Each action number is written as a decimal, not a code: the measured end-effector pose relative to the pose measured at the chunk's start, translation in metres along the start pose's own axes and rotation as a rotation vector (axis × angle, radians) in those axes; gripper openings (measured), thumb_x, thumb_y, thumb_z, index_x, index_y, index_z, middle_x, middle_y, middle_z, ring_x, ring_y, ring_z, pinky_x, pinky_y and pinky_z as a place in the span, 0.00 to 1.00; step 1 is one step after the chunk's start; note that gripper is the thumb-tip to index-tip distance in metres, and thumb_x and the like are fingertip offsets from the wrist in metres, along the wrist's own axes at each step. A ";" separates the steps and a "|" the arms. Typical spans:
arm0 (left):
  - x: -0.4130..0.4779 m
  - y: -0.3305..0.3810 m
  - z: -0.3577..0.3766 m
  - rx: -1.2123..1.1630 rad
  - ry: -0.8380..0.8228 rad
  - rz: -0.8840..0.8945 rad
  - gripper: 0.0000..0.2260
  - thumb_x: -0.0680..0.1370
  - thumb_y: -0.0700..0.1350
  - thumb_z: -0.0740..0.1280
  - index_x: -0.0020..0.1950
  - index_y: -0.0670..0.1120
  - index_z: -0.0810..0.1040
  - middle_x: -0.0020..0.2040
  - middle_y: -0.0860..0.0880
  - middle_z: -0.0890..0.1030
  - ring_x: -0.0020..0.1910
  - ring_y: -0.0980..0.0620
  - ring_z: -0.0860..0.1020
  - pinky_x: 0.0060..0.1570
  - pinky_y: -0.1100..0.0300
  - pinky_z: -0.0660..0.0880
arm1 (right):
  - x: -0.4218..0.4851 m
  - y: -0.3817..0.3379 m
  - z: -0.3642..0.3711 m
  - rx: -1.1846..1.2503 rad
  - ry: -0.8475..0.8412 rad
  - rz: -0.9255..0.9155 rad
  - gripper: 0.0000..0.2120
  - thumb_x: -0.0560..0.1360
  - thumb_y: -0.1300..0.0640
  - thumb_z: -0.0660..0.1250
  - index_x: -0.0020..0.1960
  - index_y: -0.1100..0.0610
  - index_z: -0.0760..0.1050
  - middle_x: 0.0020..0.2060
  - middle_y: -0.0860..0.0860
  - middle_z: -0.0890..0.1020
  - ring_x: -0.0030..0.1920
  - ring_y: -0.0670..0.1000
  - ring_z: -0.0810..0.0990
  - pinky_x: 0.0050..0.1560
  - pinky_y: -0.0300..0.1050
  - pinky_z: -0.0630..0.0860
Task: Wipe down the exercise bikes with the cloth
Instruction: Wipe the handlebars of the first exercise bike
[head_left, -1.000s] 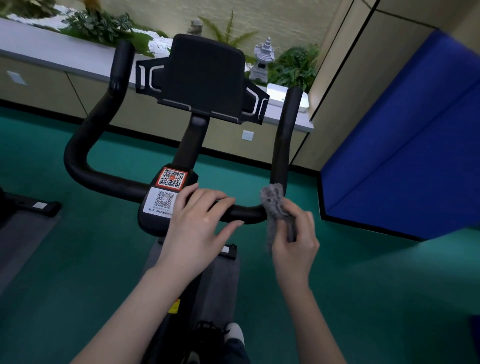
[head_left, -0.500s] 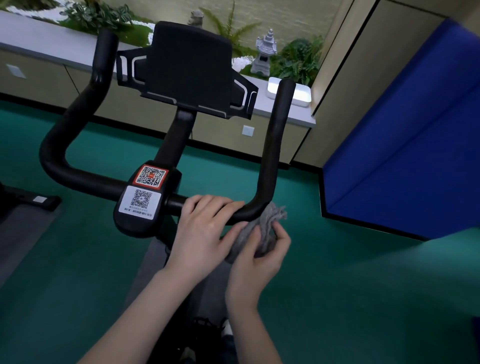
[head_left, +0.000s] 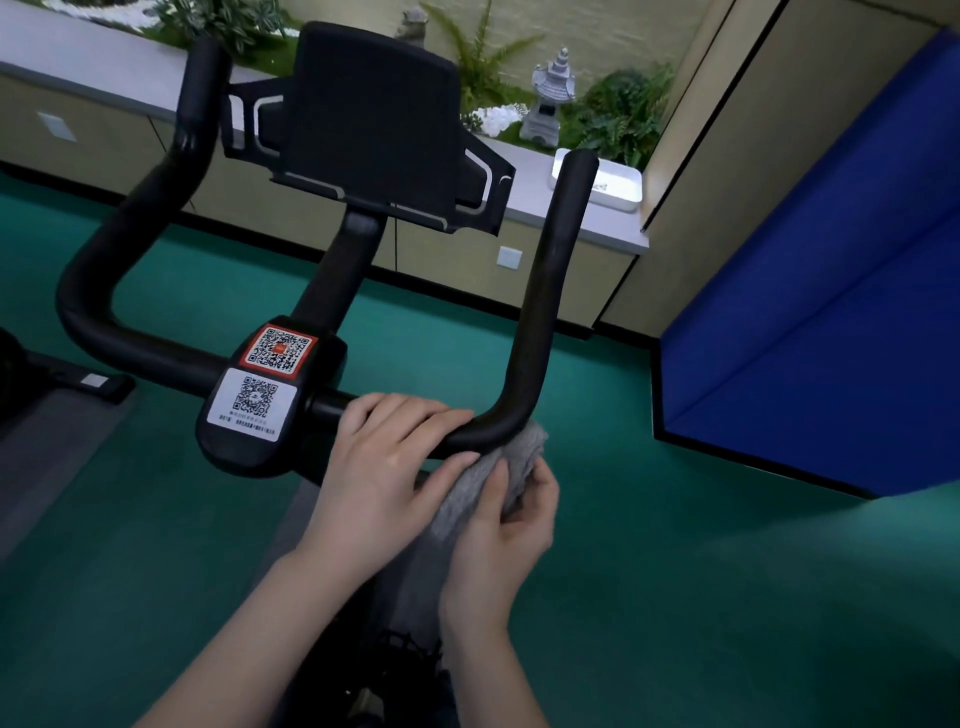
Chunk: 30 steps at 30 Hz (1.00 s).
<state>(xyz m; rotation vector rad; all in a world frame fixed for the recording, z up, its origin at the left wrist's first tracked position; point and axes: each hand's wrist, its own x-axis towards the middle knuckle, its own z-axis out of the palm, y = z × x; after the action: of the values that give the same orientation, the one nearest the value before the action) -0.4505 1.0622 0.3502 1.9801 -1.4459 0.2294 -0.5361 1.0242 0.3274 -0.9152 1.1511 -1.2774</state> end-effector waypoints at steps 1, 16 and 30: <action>0.000 0.000 0.000 -0.002 0.001 -0.001 0.14 0.77 0.54 0.66 0.57 0.48 0.80 0.50 0.55 0.80 0.50 0.54 0.77 0.57 0.61 0.62 | 0.001 0.000 0.001 0.056 -0.011 0.078 0.10 0.77 0.66 0.63 0.56 0.57 0.74 0.50 0.53 0.82 0.51 0.47 0.81 0.52 0.39 0.77; 0.001 0.004 -0.003 -0.026 -0.009 -0.029 0.13 0.76 0.53 0.66 0.56 0.49 0.80 0.49 0.57 0.79 0.49 0.55 0.75 0.58 0.61 0.62 | 0.032 -0.019 -0.010 0.206 -0.052 0.225 0.08 0.77 0.67 0.63 0.54 0.60 0.76 0.45 0.51 0.84 0.48 0.50 0.81 0.51 0.45 0.78; 0.000 0.008 -0.001 -0.009 -0.013 -0.082 0.14 0.76 0.55 0.65 0.56 0.50 0.81 0.49 0.56 0.79 0.50 0.54 0.77 0.58 0.58 0.64 | 0.044 -0.024 -0.026 -0.175 -0.252 -0.339 0.11 0.73 0.64 0.66 0.53 0.53 0.79 0.52 0.51 0.80 0.56 0.47 0.78 0.58 0.40 0.73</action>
<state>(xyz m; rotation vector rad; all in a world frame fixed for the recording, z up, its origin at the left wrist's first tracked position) -0.4571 1.0615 0.3541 2.0320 -1.3683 0.1738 -0.5694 0.9803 0.3397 -1.4062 0.9436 -1.2955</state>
